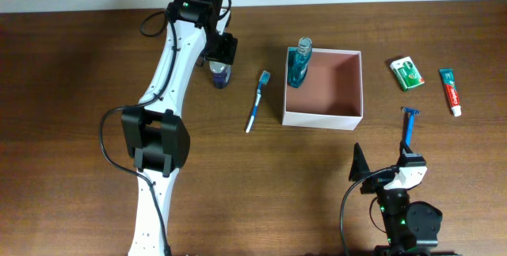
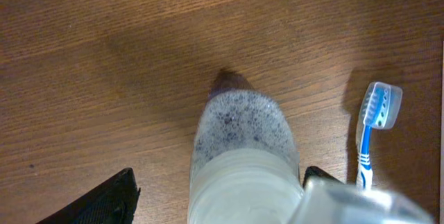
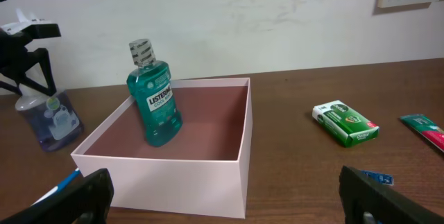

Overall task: Pack container
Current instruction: 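Move the left gripper to the blue soap pump bottle and grasp it, then lift the soap bottle and carry it over the pink box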

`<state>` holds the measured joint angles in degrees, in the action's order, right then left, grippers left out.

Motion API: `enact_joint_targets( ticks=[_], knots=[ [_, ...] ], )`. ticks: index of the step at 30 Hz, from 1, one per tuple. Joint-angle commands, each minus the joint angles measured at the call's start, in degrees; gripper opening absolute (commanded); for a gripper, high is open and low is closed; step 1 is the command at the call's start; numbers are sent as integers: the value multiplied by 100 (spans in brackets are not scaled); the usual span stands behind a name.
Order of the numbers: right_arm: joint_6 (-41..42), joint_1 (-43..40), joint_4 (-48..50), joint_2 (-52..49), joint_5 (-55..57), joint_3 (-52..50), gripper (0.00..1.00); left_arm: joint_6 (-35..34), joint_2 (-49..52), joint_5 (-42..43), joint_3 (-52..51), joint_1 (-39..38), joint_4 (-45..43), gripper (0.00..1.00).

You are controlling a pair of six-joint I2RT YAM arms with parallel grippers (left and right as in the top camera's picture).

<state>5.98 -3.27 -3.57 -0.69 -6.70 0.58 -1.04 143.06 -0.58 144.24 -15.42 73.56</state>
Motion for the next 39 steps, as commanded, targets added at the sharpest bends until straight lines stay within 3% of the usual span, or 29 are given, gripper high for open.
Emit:
enact_joint_targets(
  ticks=[1,6,17,25,32,39],
  knots=[
    [7,42,-35,44,48,-26,99,109,31,83,-17,-17,-76,78],
    [7,42,-35,44,48,-26,99,107,31,83,-17,-17,-122,77],
    [7,42,-33,44,48,-26,99,101,31,85,-17,-17,-114,54],
    [7,42,-33,44,48,-26,99,59,28,125,-15,-17,-92,45],
    [7,42,-33,44,48,-26,99,59,28,127,87,-17,162,40],
    [7,42,-35,44,48,-26,99,59,28,127,837,-17,588,40]
  ],
)
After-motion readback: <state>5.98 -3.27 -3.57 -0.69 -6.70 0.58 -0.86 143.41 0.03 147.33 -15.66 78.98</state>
